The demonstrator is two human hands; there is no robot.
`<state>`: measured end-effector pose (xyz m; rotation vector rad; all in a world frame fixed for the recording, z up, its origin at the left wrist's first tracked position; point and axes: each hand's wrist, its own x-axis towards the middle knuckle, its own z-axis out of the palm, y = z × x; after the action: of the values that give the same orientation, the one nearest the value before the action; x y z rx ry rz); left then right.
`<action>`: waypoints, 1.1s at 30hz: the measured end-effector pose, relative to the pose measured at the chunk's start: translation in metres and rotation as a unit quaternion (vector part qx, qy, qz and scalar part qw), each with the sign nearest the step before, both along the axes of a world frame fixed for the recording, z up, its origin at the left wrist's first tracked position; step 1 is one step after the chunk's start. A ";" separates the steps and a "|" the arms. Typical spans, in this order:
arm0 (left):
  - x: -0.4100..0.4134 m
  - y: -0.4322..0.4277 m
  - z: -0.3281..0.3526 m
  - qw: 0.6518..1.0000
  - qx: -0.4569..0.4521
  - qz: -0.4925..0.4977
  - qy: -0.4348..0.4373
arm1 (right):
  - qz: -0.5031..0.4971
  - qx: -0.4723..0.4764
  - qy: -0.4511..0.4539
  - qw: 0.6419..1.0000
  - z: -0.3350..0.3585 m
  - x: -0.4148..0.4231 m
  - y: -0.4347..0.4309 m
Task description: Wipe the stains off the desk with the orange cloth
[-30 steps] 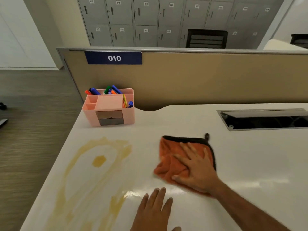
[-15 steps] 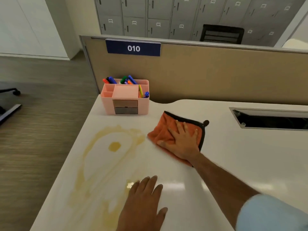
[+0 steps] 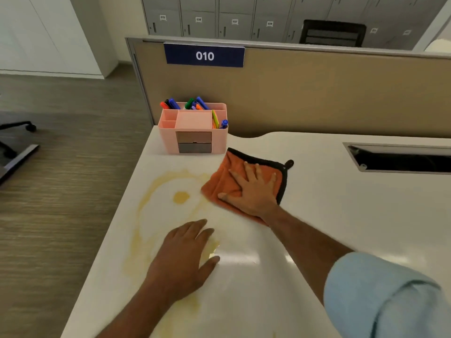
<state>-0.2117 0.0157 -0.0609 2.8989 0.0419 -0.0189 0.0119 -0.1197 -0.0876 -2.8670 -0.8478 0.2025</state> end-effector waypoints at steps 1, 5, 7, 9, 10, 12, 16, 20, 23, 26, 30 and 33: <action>0.001 0.011 0.002 1.000 0.006 0.005 -0.004 | 0.034 0.008 -0.004 0.999 -0.005 -0.012 -0.009; 0.001 0.072 0.012 0.998 0.020 0.052 0.009 | 0.070 0.044 -0.043 0.996 -0.015 -0.038 -0.059; 0.002 0.109 0.014 0.996 0.038 0.079 0.024 | 0.029 0.032 -0.051 0.998 -0.010 -0.028 -0.057; 0.002 0.137 0.014 0.993 0.039 0.105 0.032 | -0.016 0.017 -0.053 0.998 -0.003 -0.017 -0.036; 0.001 0.146 0.012 0.992 0.033 0.117 0.032 | -0.037 0.019 -0.048 0.998 0.000 -0.012 -0.021; 0.001 0.155 0.006 0.991 0.012 0.131 0.031 | -0.053 0.026 -0.029 0.998 0.004 -0.007 0.010; 0.001 0.153 -0.009 0.989 -0.034 0.144 0.022 | 0.053 0.015 -0.027 0.998 -0.005 -0.032 0.030; 0.001 0.151 -0.014 0.990 -0.042 0.131 0.019 | 0.113 0.037 -0.052 0.992 -0.018 -0.051 -0.021; -0.001 0.160 -0.010 0.991 -0.055 0.123 0.021 | 0.053 0.026 -0.048 0.997 -0.013 -0.035 -0.023; -0.003 0.166 -0.008 0.989 -0.076 0.123 0.013 | -0.003 0.022 -0.034 0.999 -0.001 -0.015 0.027; -0.002 0.167 -0.014 0.988 -0.094 0.121 -0.006 | 0.049 0.029 -0.016 0.998 0.000 -0.025 0.099; -0.004 0.167 -0.017 0.988 -0.099 0.115 -0.013 | 0.152 0.014 -0.027 0.988 -0.006 -0.055 0.098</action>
<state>-0.2160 0.1827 -0.0779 2.6776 0.3495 0.0512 -0.0427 -0.0218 -0.0939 -2.7143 -1.2857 0.1455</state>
